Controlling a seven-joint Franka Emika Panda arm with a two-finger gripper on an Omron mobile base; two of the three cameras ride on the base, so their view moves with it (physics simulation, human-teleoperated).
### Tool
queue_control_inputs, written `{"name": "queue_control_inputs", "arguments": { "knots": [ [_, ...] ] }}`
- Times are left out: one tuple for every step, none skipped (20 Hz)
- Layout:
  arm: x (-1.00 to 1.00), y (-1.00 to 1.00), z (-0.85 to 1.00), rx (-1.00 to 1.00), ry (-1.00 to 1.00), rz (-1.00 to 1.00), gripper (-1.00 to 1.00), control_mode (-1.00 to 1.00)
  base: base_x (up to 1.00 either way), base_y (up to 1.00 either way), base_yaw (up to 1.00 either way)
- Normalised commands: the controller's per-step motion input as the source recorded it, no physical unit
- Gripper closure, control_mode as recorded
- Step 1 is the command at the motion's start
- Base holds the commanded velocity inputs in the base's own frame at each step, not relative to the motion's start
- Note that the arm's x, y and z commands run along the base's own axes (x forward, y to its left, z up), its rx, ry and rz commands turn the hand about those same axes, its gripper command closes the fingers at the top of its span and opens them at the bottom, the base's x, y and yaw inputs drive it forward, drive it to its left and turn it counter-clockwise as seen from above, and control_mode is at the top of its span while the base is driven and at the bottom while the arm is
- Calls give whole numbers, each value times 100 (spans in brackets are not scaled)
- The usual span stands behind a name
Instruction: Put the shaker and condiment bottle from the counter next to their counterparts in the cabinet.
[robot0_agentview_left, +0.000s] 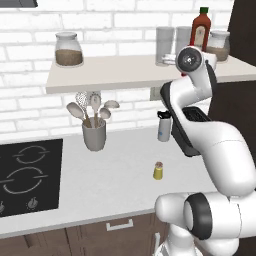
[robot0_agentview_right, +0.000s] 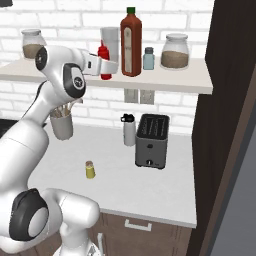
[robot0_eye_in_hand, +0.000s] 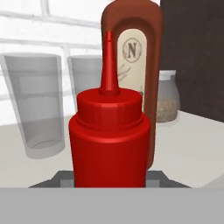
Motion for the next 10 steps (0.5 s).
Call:
{"name": "queue_control_inputs", "arguments": {
  "knots": [
    [14, 0, -6, 0, 0, 0, 100, -100, 0, 0, 0],
    [11, 0, -7, 0, -1, 0, 100, -100, 0, 0, 0],
    [12, 0, -8, 0, -1, 0, 100, -100, 0, 0, 0],
    [11, -1, -9, 0, -1, 0, 100, -100, 0, 0, 0],
    [12, -1, -10, 0, -1, 0, 100, -100, 0, 0, 0],
    [12, -2, -10, 0, -1, 0, 100, -100, 0, 0, 0],
    [12, -3, -9, 0, -1, 0, 100, -100, 0, 0, 0],
    [13, -1, -9, 0, -1, 0, 100, -100, 0, 0, 0],
    [14, -3, -7, 0, -1, 0, 100, -100, 0, 0, 0],
    [14, -3, -7, 0, -1, 0, 100, -100, 0, 0, 0]
  ]
}}
